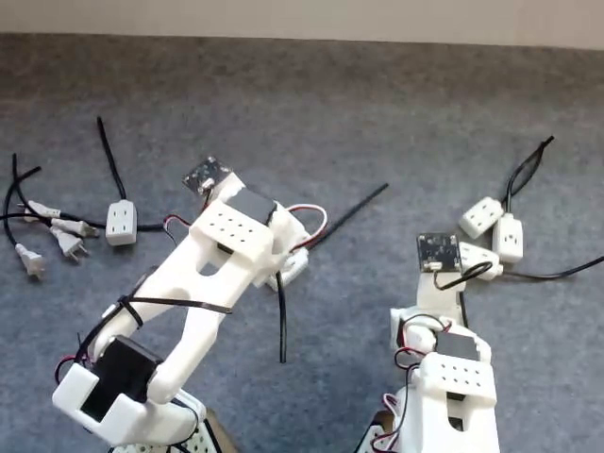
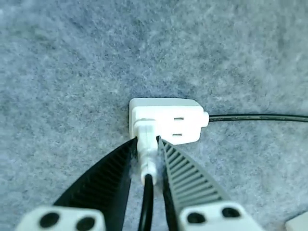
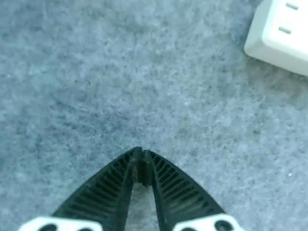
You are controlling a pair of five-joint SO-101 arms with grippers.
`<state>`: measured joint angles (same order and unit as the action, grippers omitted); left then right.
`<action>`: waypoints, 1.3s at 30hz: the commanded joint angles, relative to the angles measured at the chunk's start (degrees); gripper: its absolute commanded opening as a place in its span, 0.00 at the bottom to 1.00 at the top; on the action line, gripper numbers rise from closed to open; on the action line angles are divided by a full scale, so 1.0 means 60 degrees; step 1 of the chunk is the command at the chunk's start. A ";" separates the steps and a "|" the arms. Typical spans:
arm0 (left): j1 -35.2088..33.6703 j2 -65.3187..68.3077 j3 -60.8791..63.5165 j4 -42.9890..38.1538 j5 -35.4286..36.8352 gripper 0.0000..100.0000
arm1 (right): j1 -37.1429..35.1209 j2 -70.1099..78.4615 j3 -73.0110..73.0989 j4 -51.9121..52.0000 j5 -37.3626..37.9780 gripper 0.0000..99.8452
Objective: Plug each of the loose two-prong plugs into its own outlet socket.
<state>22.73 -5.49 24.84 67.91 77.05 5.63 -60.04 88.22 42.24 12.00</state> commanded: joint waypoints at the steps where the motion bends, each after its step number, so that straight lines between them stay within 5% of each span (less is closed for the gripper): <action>1: 0.0081 -0.0330 -0.0227 0.0249 -0.0117 0.01 | -0.0125 -0.0066 0.0022 -0.0183 0.0088 0.01; 16: 0.0139 -0.0300 0.0418 0.0205 -0.1509 0.01 | -0.0125 -0.0066 0.0022 -0.0183 0.0088 0.01; 22: 0.0095 -0.0300 0.1868 -0.1289 -0.2447 0.01 | -0.0139 -0.0066 0.0022 -0.0183 0.0088 0.01; 30: 0.0066 -0.0344 0.3626 -0.2286 -0.5055 0.01 | -0.0139 -0.0066 0.0022 -0.0183 0.0088 0.01; 39: -0.0623 -0.0418 0.3187 -0.2154 -1.0418 0.01 | -0.0139 -0.0066 0.0022 -0.0183 0.0088 0.01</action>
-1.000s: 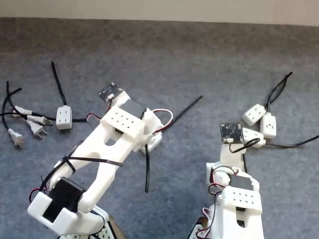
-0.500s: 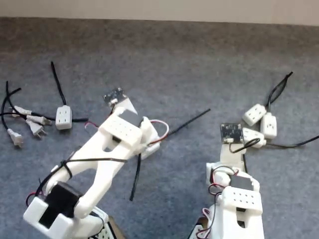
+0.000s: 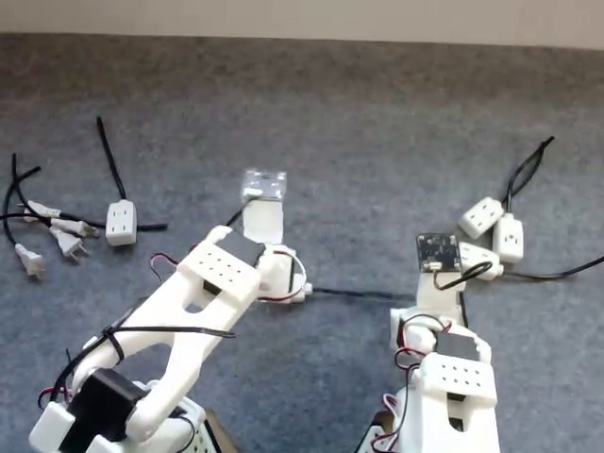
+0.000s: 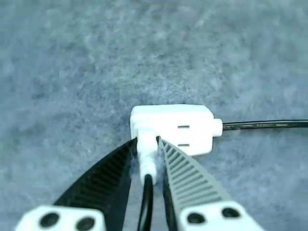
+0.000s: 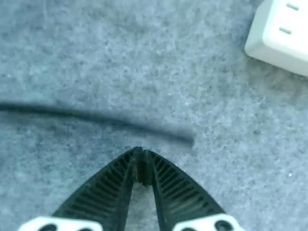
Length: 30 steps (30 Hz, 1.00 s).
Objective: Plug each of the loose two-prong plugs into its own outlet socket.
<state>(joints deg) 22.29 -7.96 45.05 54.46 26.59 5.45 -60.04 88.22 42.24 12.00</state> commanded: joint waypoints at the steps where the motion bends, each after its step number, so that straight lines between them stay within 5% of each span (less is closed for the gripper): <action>1: -0.0667 -0.0007 -0.0359 0.0278 -0.2462 0.02 | -0.0110 -0.0066 0.0022 -0.0183 0.0088 0.01; 14: -0.1033 0.0081 -0.6176 0.5963 -0.6579 0.27 | -0.0110 -0.0066 0.0037 -0.0183 0.0103 0.01; 22: -0.0154 0.0095 -0.5604 0.5304 -1.0901 0.27 | -0.0110 -0.0066 0.0037 -0.0183 0.0103 0.01; 30: 0.1429 0.0095 -0.3304 0.3839 -1.2601 0.27 | -0.0110 -0.0066 0.0051 -0.0183 0.0103 0.01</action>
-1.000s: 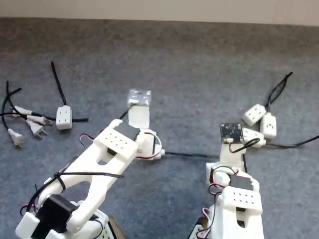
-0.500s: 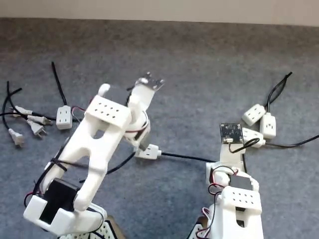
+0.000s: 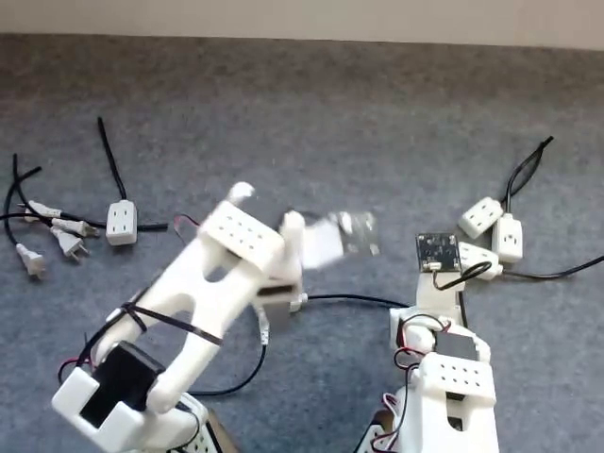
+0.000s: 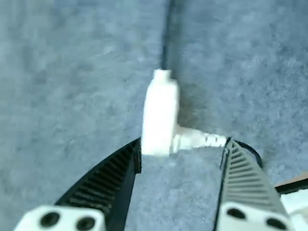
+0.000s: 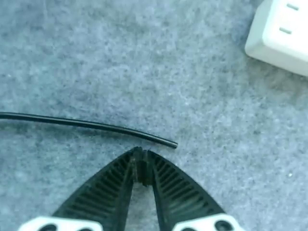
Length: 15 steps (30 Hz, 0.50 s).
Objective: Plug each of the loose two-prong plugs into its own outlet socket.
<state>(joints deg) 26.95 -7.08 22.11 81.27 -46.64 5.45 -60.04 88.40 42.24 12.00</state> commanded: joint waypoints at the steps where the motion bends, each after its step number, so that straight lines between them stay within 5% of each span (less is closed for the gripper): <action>1: 0.0711 -0.0051 0.0623 -0.0864 -0.0396 0.27 | -0.0110 -0.0066 0.0022 -0.0183 0.0103 0.01; 8: 0.0564 0.1121 0.0725 -0.2300 -0.0425 0.27 | -0.0110 -0.0066 0.0022 -0.0183 0.0103 0.01; 15: -0.0242 0.4286 -0.2161 -0.1348 0.0044 0.18 | -0.0110 -0.0066 0.0022 -0.0183 0.0103 0.01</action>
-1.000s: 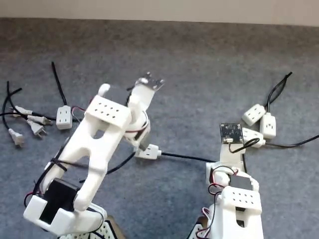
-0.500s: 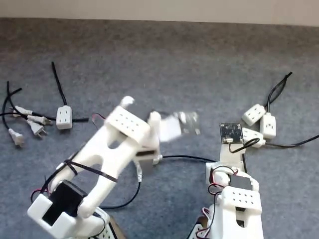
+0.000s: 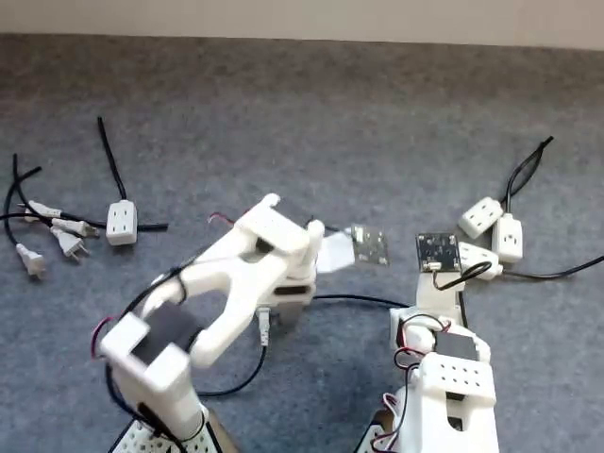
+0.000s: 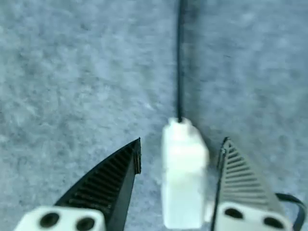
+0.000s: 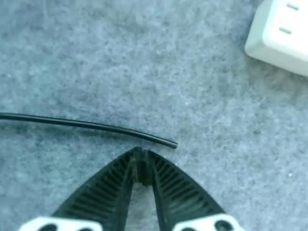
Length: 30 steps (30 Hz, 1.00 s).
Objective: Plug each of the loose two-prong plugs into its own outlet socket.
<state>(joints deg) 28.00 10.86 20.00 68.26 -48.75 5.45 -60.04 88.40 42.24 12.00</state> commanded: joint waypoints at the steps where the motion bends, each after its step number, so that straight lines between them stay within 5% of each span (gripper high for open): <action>1: -0.0491 0.1692 -0.2366 0.1128 0.0557 0.13 | -0.0110 -0.0066 0.0022 -0.0183 0.0103 0.01; 4: -0.0740 0.2542 -0.4139 0.2154 0.0835 0.00 | -0.0110 -0.0066 0.0022 -0.0183 0.0103 0.01; 8: -0.1223 0.3187 -0.6527 0.2989 0.1231 0.01 | -0.0110 -0.0066 0.0022 -0.0183 0.0103 0.01; 20: -0.2806 0.6850 -1.5582 0.2447 0.6168 0.01 | -0.0110 -0.0066 0.0022 -0.0183 0.0103 0.01; 30: -0.3641 0.8901 -1.6242 -0.0352 0.8176 0.01 | -0.0110 -0.0066 0.0007 -0.0198 0.0103 0.01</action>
<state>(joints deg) 8.66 64.13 -76.44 74.95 -2.15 5.45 -60.04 88.40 42.24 12.00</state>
